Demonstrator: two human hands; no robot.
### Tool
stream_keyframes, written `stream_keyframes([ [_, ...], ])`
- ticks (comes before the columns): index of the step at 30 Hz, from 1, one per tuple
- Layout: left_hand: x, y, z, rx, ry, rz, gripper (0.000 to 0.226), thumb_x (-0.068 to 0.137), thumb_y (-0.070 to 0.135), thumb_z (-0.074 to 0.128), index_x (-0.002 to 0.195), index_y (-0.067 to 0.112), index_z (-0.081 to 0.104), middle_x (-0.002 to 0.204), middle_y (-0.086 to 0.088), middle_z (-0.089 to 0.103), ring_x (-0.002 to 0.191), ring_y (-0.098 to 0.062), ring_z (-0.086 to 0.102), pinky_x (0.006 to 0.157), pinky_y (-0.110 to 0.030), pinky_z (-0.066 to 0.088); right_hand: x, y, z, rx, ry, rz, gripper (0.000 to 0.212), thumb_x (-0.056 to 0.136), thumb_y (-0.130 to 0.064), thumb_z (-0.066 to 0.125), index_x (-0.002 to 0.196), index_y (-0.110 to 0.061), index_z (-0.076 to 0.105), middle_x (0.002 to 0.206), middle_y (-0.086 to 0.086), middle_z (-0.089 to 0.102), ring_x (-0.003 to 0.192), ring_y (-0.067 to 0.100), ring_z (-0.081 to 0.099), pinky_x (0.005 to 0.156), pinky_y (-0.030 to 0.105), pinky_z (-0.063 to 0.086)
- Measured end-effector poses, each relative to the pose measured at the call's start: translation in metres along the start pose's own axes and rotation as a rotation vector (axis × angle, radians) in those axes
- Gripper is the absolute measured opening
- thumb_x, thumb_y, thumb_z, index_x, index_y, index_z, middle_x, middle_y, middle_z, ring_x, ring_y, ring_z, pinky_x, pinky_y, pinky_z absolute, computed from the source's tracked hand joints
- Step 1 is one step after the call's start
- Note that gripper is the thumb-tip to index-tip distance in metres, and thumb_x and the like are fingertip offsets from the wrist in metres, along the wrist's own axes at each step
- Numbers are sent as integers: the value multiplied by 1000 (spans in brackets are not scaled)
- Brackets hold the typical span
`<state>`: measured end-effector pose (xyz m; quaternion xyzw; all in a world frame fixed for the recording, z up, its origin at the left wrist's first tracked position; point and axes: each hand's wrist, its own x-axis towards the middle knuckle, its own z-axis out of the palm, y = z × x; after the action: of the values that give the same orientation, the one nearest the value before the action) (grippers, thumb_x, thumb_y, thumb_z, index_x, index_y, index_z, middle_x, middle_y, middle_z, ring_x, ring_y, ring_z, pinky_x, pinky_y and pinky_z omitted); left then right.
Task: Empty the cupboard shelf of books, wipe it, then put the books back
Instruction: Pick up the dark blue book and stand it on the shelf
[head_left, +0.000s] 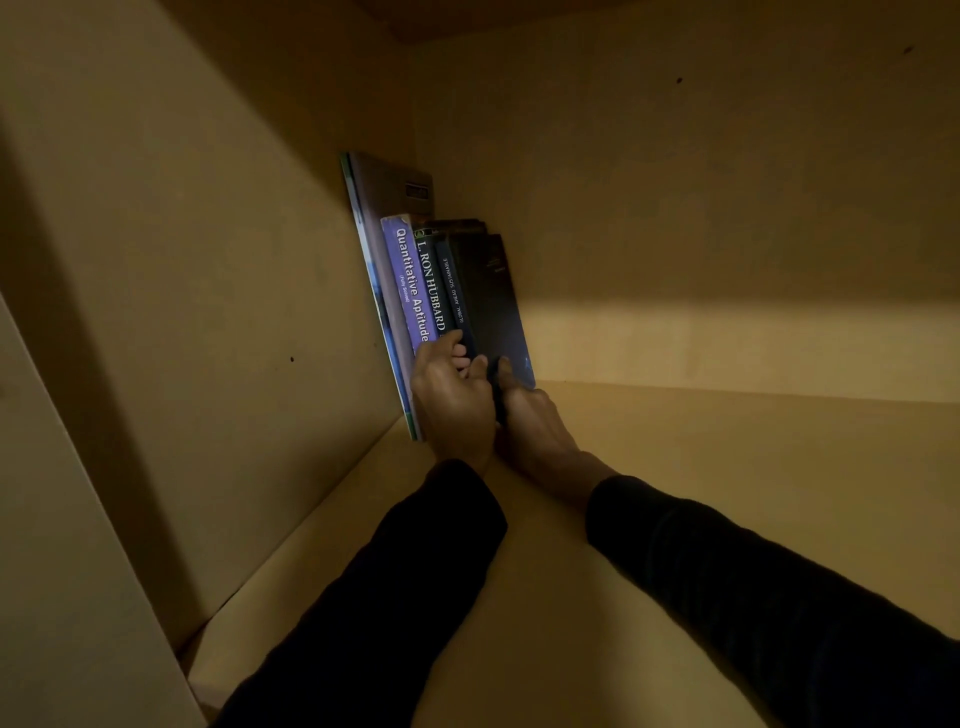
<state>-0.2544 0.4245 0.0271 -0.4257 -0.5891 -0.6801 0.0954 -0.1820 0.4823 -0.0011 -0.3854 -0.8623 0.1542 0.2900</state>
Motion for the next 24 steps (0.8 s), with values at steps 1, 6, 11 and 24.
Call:
stream_keyframes([
  [1, -1, 0, 0, 8, -2, 3, 35, 86, 3, 69, 120, 2, 64, 102, -9, 61, 82, -10, 55, 73, -4, 43, 0, 0, 1, -6, 5, 1, 89, 92, -24, 62, 155, -10, 0, 134, 20, 51, 115, 37, 53, 92, 43, 47],
  [6, -1, -1, 1, -2, -3, -5, 35, 85, 5, 69, 119, 6, 64, 103, -6, 60, 83, -11, 56, 69, -6, 42, -3, 1, 2, 9, 29, 0, 88, 92, -25, 64, 154, -14, 3, 132, 17, 53, 110, 35, 56, 87, 39, 47],
  [11, -4, -4, 2, 57, 16, 27, 29, 86, 9, 68, 115, 9, 66, 100, -3, 62, 83, -12, 57, 68, -16, 40, -8, -1, -2, -3, 58, -8, 80, 91, -23, 64, 151, -18, 13, 124, 14, 58, 105, 34, 59, 77, 37, 48],
  [24, -15, 1, 5, 102, -35, 141, 20, 94, 15, 54, 108, 11, 68, 99, -7, 70, 93, -25, 65, 74, -32, 48, -29, -2, -12, 36, 176, 23, 35, 91, -16, 55, 125, -19, 52, 103, 8, 66, 87, 25, 62, 74, 42, 56],
])
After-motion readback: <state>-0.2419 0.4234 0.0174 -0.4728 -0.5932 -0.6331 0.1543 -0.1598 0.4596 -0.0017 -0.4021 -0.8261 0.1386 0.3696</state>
